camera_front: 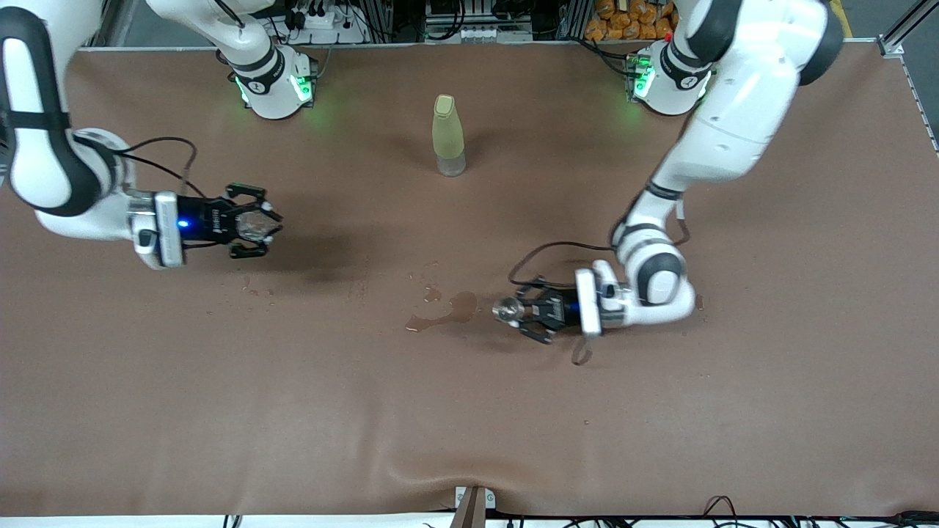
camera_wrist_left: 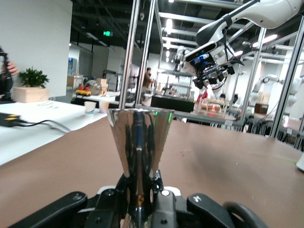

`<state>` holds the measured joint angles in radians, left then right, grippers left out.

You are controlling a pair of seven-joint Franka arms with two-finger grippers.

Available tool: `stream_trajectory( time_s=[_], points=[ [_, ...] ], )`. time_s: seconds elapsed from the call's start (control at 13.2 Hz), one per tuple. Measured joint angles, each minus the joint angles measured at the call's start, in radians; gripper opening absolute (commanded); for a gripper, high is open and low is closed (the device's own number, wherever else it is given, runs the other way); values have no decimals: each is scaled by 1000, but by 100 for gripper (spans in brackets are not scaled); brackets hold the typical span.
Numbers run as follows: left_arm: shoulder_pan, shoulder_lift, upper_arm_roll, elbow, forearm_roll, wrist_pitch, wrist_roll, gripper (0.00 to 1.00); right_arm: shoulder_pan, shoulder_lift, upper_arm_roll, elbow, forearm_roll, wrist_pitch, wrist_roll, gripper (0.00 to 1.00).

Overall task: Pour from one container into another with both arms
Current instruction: 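Return the jigger with the left gripper while the right gripper returns the glass, then lower the jigger and glass onto the table and open both grippers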

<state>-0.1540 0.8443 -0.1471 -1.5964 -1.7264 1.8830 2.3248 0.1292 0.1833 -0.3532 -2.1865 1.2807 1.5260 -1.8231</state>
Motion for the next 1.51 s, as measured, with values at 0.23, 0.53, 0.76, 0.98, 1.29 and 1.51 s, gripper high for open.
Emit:
stream_trajectory(
  time_s=[0.23, 0.53, 0.76, 0.98, 1.29, 1.51],
  points=[
    [159, -23, -1, -44, 186, -131, 7, 0, -99, 5, -6, 34, -46, -46, -216, 0],
    [412, -20, 1, -75, 460, -296, 60, 0, -198, 75, -7, 78, -49, -118, -543, 0],
    [575, -7, -1, -82, 560, -380, 96, 0, -260, 195, -7, 141, -50, -196, -738, 0],
    [618, 19, -2, -84, 572, -393, 155, 0, -278, 308, -7, 183, -50, -216, -870, 0],
    [632, 70, -4, -83, 572, -392, 184, 0, -278, 408, -2, 221, -50, -218, -919, 0],
    [666, 113, -3, -73, 572, -393, 212, 0, -278, 464, 3, 242, -50, -218, -939, 0]
  ],
)
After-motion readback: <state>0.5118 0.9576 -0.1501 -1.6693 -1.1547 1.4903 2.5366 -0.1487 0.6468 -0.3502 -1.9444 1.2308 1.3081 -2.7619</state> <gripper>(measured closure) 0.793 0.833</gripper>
